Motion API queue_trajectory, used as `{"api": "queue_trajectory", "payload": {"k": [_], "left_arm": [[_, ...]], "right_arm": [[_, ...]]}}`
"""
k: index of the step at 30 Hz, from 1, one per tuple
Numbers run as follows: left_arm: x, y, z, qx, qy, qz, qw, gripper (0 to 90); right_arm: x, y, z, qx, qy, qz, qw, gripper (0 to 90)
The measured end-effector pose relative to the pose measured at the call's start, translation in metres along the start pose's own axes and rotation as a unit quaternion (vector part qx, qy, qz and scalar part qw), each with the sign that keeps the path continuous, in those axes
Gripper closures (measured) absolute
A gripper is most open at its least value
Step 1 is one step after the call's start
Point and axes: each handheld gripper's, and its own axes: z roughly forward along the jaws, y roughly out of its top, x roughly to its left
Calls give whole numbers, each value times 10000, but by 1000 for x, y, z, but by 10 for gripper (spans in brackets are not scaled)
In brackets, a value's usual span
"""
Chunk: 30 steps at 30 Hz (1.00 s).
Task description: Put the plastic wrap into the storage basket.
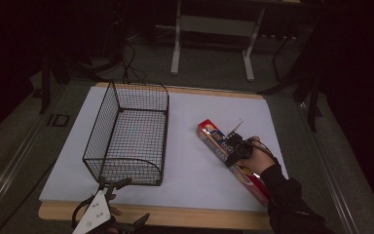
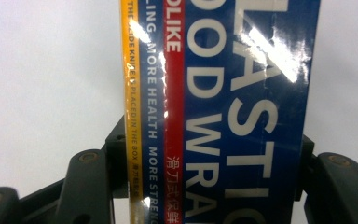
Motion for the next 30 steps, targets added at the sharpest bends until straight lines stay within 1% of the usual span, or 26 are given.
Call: {"api": "queue_trajectory", "payload": {"k": [4,7,9,10,14,19,23,30], "left_arm": [[0,0,0,2,1,2,10000,1],[0,0,0,6,1,0,10000,1],[0,0,1,11,5,3,10000,1],[0,0,1,12,6,8,10000,1],[0,0,0,9,6,9,10000,1],[0,0,0,6,14,5,10000,2],[0,0,0,-8,15,-3,10000,2],[0,0,0,-1,12,1,10000,1]], "right_arm": [[-3,1,-11,-117,-38,53,9999,401],[-2,3,-20,-197,-65,87,9997,402],[-2,4,-26,-271,-43,117,9996,402],[-1,6,-29,-316,-70,104,9994,402],[2,12,-40,-417,-58,155,9990,401],[8,21,-51,-590,-80,114,9982,401],[15,32,-60,-714,-96,132,9973,401],[31,57,-78,-1004,-14,54,9949,401]]}}
